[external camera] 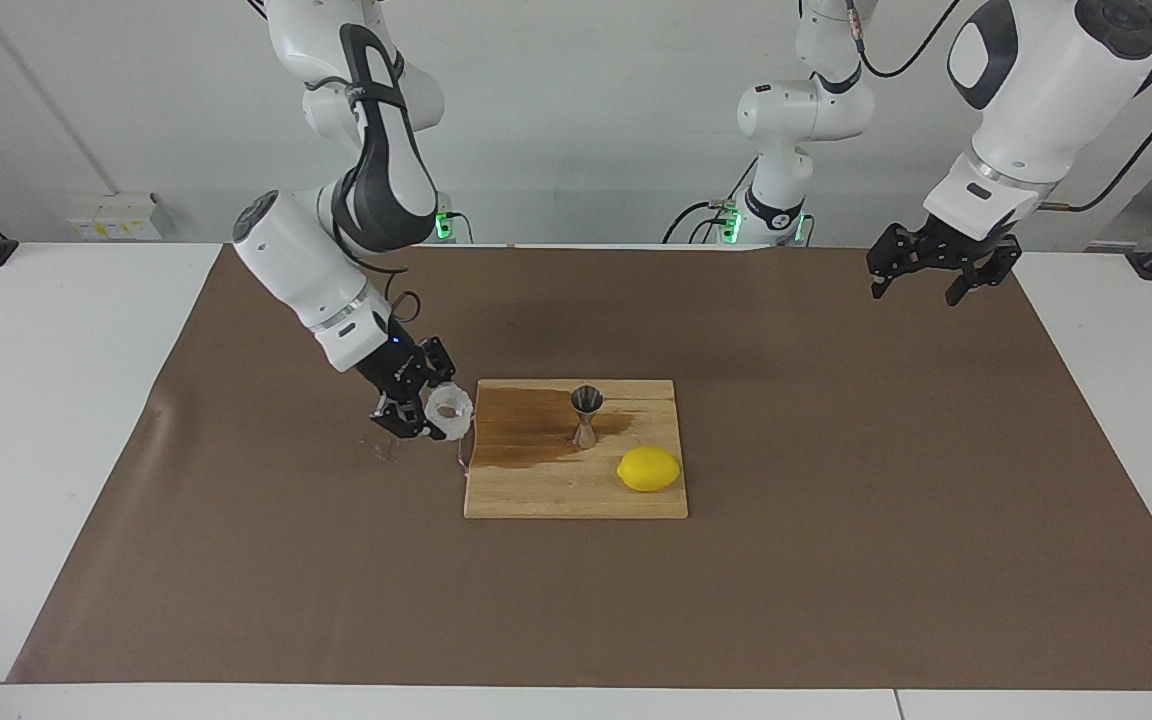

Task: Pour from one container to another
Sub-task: 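Carry the white cup back to its starting spot with the right gripper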

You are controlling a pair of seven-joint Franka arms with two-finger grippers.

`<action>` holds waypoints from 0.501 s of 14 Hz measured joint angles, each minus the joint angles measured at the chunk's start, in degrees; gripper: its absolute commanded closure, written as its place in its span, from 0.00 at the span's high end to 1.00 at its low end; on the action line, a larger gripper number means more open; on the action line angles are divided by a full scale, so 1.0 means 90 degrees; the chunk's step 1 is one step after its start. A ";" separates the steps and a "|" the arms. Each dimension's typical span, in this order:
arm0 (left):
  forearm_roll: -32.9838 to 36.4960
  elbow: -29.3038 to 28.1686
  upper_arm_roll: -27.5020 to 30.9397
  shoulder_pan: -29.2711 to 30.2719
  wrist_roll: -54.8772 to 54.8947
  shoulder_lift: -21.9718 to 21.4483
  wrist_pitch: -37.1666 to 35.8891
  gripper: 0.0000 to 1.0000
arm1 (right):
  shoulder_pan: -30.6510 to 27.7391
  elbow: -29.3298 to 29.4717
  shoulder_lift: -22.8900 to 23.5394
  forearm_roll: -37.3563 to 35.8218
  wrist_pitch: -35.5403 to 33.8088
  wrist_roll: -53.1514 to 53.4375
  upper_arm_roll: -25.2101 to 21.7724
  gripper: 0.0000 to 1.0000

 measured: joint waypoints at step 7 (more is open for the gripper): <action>0.0000 0.0000 0.0000 0.0000 0.0000 0.0000 0.0000 1.00 | -0.1411 -0.1085 0.0004 0.1161 -0.0641 -0.3118 -0.0004 0.33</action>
